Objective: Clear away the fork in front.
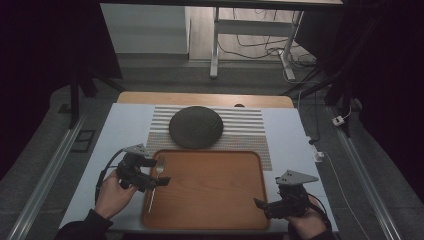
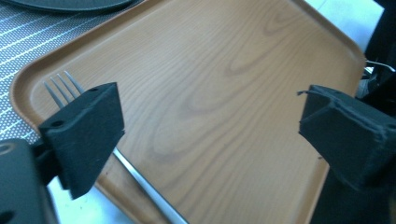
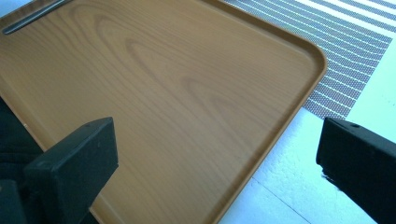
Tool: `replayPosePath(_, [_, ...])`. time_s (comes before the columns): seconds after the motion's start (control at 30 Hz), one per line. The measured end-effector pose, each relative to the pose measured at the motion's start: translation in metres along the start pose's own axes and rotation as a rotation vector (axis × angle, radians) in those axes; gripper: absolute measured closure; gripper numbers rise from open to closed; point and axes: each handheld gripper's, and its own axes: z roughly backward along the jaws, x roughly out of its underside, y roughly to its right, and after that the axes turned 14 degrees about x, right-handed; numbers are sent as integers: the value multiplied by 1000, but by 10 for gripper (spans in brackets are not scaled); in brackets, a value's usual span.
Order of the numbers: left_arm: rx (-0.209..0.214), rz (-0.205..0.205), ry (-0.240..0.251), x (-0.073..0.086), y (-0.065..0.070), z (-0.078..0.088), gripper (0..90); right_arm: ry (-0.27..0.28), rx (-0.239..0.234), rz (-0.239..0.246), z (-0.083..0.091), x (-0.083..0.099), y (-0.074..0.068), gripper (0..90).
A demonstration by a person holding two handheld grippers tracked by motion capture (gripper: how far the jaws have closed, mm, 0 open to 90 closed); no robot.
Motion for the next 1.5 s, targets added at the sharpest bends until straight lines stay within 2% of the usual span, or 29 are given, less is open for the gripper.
replayPosePath(0.2, [3, -14, 48, 11, 10, 15, 18, -2, 2, 5, 0, 0, 0, 0])
replayPosePath(0.33, [7, -7, 50, 20, 14, 22, 7, -4, 3, 4, 0, 0, -1, 0])
replayPosePath(0.53, [-15, 8, 42, 33, 18, 30, 7, -5, 5, 5, 0, 0, -1, 0])
replayPosePath(1.03, [-66, 69, 109, 71, 20, 60, 1, -3, 3, 1, 0, 0, 0, 0])
replayPosePath(1.5, [-116, 103, 129, 97, 19, 77, 0, -5, 2, -5, -1, 0, 0, 0])
